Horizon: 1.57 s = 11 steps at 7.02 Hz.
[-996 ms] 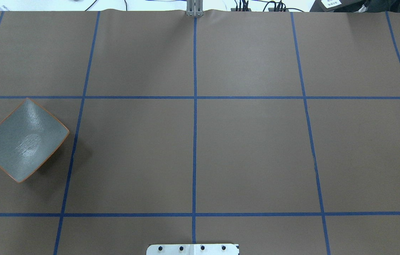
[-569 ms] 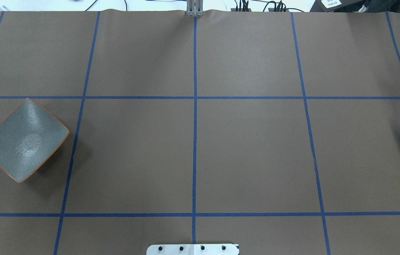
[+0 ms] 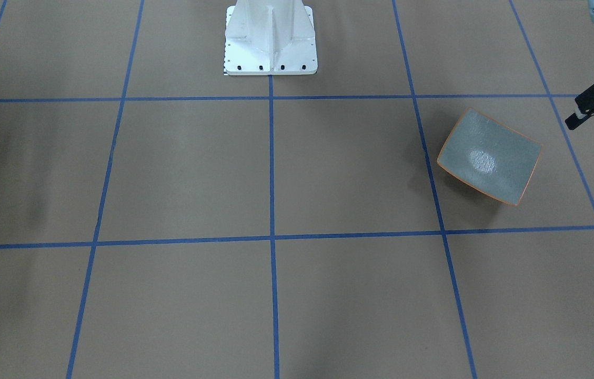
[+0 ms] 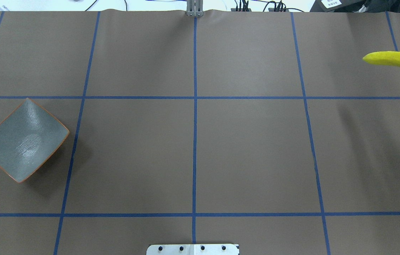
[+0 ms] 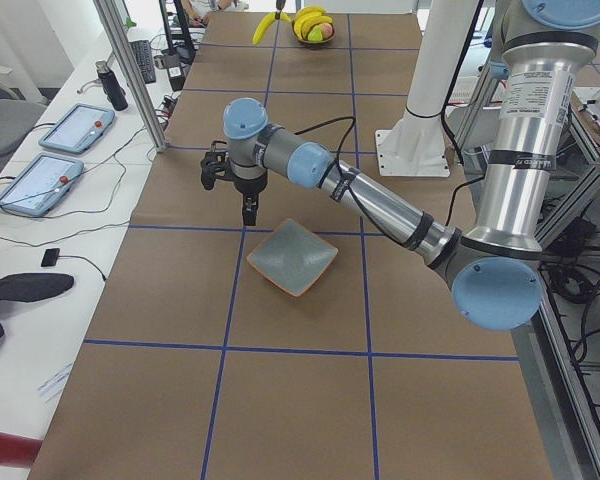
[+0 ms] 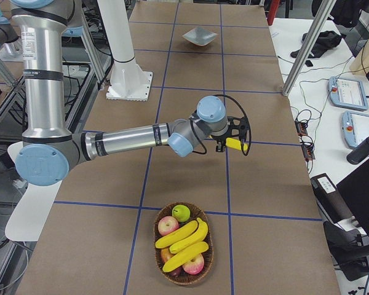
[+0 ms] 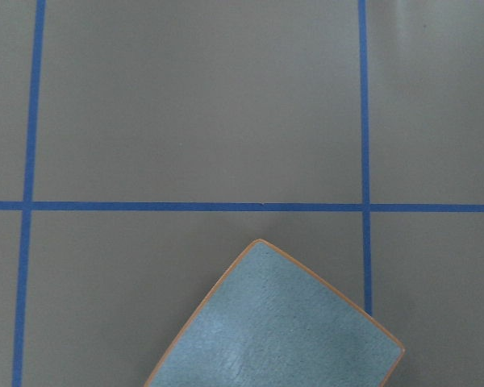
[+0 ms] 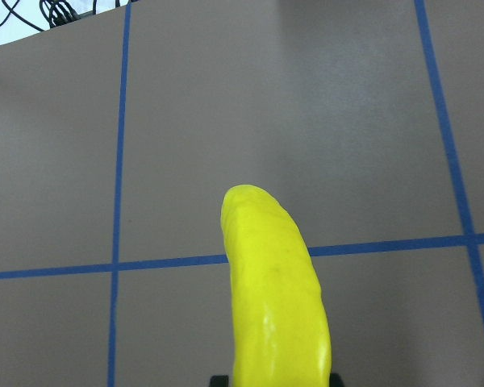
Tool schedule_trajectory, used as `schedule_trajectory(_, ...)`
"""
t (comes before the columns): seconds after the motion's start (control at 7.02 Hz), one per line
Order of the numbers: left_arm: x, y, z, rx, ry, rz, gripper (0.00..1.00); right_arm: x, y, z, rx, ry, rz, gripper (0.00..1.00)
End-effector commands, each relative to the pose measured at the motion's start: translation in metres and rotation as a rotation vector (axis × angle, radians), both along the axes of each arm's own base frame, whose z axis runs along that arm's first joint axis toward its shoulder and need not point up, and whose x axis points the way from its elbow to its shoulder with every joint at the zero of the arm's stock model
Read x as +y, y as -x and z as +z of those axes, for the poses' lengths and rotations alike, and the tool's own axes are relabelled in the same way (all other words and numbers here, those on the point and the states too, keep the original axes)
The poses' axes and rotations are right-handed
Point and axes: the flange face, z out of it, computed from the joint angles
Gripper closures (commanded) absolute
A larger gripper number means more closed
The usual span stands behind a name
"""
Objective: Transfer all bananas from basket to plate
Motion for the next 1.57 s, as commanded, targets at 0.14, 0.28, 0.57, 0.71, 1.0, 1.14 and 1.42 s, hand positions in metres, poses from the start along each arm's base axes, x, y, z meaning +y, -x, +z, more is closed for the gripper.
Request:
schedule_trajectory(0.14,-0.025,-0.064,-0.056,0.044,0.089,-0.022,0.00,-0.010,0.165,-0.136,-0.115,0.096,0.069,1.00)
schedule_trajectory(0.28,-0.032,-0.090,-0.078,0.074,0.130,-0.045,0.00,0.001,0.196,-0.165,-0.154,0.122,0.108,1.00)
schedule_trajectory(0.57,-0.032,-0.173,-0.120,0.254,0.264,-0.132,0.00,0.034,0.216,-0.203,-0.246,0.204,0.127,1.00)
schedule_trajectory(0.71,-0.038,-0.203,-0.139,0.365,0.350,-0.171,0.00,0.052,0.224,-0.219,-0.285,0.233,0.125,1.00)
schedule_trajectory(1.0,-0.037,-0.231,-0.185,0.474,0.434,-0.255,0.00,0.081,0.246,-0.252,-0.435,0.341,0.104,1.00)
schedule_trajectory(1.14,-0.036,-0.243,-0.207,0.517,0.463,-0.306,0.00,0.086,0.243,-0.261,-0.513,0.378,0.106,1.00)
schedule_trajectory(1.42,-0.015,-0.274,-0.234,0.643,0.573,-0.351,0.00,0.104,0.255,-0.277,-0.566,0.366,0.160,1.00)
